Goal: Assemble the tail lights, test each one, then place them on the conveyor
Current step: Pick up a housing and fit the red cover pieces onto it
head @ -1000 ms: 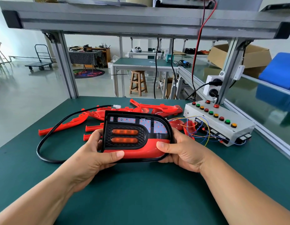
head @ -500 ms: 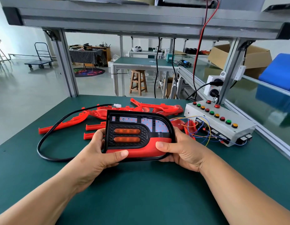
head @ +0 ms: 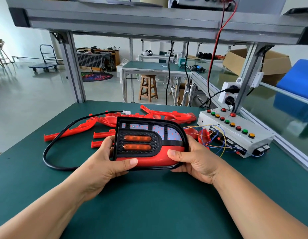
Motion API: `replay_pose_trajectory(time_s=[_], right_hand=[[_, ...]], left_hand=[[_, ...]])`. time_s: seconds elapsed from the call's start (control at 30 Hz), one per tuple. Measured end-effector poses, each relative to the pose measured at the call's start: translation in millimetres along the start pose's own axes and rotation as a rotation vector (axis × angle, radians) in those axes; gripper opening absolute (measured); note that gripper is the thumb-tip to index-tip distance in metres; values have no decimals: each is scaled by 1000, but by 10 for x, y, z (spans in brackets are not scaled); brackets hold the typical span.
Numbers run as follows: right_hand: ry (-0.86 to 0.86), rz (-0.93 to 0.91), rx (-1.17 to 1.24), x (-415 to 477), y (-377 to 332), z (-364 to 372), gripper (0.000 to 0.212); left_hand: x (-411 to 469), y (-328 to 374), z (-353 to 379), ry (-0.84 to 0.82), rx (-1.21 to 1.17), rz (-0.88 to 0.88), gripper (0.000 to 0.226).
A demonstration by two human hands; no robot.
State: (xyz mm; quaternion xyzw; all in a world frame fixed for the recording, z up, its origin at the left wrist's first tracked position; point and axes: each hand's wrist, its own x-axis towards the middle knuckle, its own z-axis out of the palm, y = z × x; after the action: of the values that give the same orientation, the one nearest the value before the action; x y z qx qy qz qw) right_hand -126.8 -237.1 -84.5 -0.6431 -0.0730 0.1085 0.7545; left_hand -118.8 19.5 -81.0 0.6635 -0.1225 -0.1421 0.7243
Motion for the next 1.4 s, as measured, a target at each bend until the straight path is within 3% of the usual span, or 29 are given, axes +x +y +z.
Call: replay_pose_trajectory(time_s=[0.2,0.37,0.53,0.63,0.73,0.8,0.87,0.97,1.1,1.23,1.4], right_hand=[[9,26,-21,-14,-12,-20,63],[9,98,-140,-84,-98,-76,59],[38,134,-357,-158,-183,-117,58],[39,134,-409,-171,-209,-115,64],[3,150,-444,-175,-249,-113,65],[-32,164,-468,-178,-265,-107,63],[-67,174,-493,-180,-269,-96,62],[-86,186,-510,-187,-277,-81,63],[-81,203,-516,-184,-284,-81,63],[-87,212,-526,-190,-291,-78,61],[-102,220,-521,-197,-304,-76,60]], left_hand=[[-9,96,-128,-127,-8,-102,51],[-65,136,-201,-141,83,-164,63],[-170,245,-189,-205,320,-218,63],[-190,381,-306,-252,466,-218,45],[-14,539,-620,87,565,-118,14],[215,603,-851,332,687,-42,16],[457,605,-998,444,804,-47,18],[735,515,-1040,485,937,-68,22],[929,376,-832,287,1112,20,29],[1075,260,-728,167,1179,-32,42],[1108,331,-846,22,1290,47,31]])
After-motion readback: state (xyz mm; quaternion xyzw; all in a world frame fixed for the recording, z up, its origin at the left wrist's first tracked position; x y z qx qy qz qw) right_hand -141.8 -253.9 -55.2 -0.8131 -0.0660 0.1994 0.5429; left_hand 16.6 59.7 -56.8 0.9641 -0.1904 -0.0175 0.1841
